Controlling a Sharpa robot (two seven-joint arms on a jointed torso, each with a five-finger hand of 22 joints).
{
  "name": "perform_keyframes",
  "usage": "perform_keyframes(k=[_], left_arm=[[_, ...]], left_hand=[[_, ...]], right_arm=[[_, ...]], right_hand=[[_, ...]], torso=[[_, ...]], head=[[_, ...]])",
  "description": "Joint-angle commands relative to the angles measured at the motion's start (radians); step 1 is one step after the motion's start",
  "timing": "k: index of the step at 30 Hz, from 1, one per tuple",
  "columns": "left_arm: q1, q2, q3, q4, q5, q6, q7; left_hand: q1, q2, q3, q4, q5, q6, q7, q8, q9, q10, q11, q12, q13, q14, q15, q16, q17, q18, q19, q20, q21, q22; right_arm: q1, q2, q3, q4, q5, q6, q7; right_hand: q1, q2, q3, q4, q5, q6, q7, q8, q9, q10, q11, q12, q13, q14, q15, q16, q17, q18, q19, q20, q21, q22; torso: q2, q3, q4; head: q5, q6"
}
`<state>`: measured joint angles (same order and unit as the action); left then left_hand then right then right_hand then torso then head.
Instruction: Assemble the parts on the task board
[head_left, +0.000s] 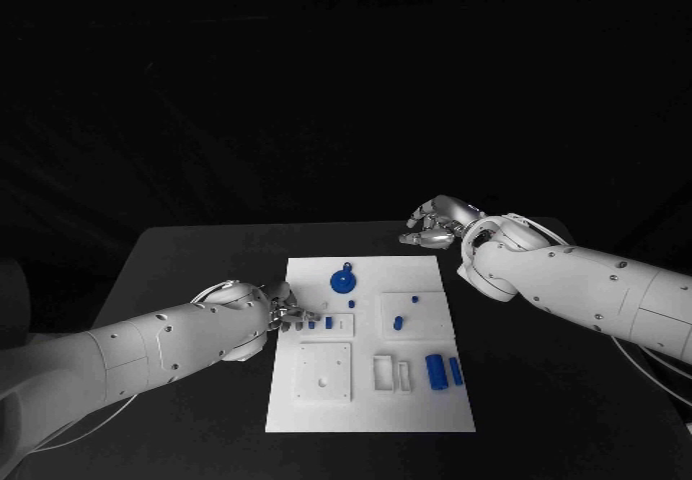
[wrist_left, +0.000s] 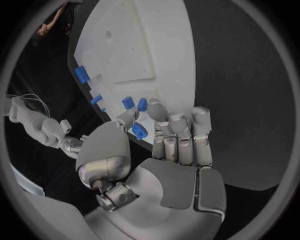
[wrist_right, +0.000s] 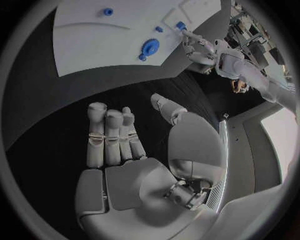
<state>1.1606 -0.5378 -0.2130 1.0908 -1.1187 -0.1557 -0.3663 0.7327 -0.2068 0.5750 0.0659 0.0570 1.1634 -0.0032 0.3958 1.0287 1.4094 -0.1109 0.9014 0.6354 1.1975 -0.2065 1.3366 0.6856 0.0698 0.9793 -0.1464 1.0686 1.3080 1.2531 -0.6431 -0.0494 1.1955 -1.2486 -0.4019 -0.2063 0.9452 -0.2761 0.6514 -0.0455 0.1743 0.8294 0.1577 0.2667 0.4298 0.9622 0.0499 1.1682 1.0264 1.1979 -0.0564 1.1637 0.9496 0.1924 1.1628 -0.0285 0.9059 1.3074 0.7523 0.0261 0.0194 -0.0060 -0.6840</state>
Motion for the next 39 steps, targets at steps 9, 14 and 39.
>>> perform_keyframes(k=[9,14,39], left_arm=[[0.002,-0.023,0.053,0.014,0.161,-0.153,0.112],[0.005,-0.022,0.066,0.025,0.211,-0.286,0.246],[0.008,0.113,0.043,-0.018,-0.19,-0.319,0.336]], left_hand=[[0.039,-0.01,-0.005,0.007,-0.001,-0.055,0.009,-0.009,-0.003,-0.041,0.008,-0.006,-0.003,-0.027,0.003,-0.013,-0.005,0.009,-0.022,-0.12,-0.002,0.013],[0.124,0.047,-0.029,-0.077,0.033,-0.122,0.036,-0.037,-0.02,-0.11,0.032,-0.042,-0.017,-0.084,0.03,-0.053,-0.022,-0.006,-0.076,-0.104,-0.038,0.006],[0.413,0.01,0.02,-0.346,0.043,-0.25,0.151,-0.245,-0.292,-0.315,0.202,-0.678,-0.323,-0.112,0.185,-0.208,-0.094,0.025,-0.099,0.023,-0.135,-0.026]], right_arm=[[-0.002,-0.001,0.0,-0.001,-0.002,0.007,0.01],[-0.002,-0.001,0.0,-0.005,0.0,0.004,0.012],[-0.005,0.013,0.0,-0.021,0.007,0.001,0.019]], right_hand=[[-0.007,0.003,0.002,0.006,0.006,-0.001,0.005,0.003,-0.001,-0.009,0.0,0.005,-0.002,-0.004,-0.004,0.003,-0.001,0.069,-0.002,-0.006,-0.005,0.019],[-0.007,0.003,0.002,0.005,0.006,-0.001,0.005,0.003,-0.001,-0.009,0.0,0.005,-0.002,-0.004,-0.004,0.003,-0.001,0.069,-0.002,-0.006,-0.005,0.019],[-0.002,0.006,0.007,0.003,0.006,-0.006,0.006,0.0,-0.003,-0.012,0.001,0.005,-0.004,-0.006,-0.003,0.002,-0.002,0.069,-0.004,-0.006,-0.007,0.019]], torso=[[-0.001,0.0012,-0.0001],[0.0,0.0015,0.0003],[0.001,0.0,-0.0009]], head=[[-0.004,0.005],[-0.006,0.008],[-0.007,0.019]])
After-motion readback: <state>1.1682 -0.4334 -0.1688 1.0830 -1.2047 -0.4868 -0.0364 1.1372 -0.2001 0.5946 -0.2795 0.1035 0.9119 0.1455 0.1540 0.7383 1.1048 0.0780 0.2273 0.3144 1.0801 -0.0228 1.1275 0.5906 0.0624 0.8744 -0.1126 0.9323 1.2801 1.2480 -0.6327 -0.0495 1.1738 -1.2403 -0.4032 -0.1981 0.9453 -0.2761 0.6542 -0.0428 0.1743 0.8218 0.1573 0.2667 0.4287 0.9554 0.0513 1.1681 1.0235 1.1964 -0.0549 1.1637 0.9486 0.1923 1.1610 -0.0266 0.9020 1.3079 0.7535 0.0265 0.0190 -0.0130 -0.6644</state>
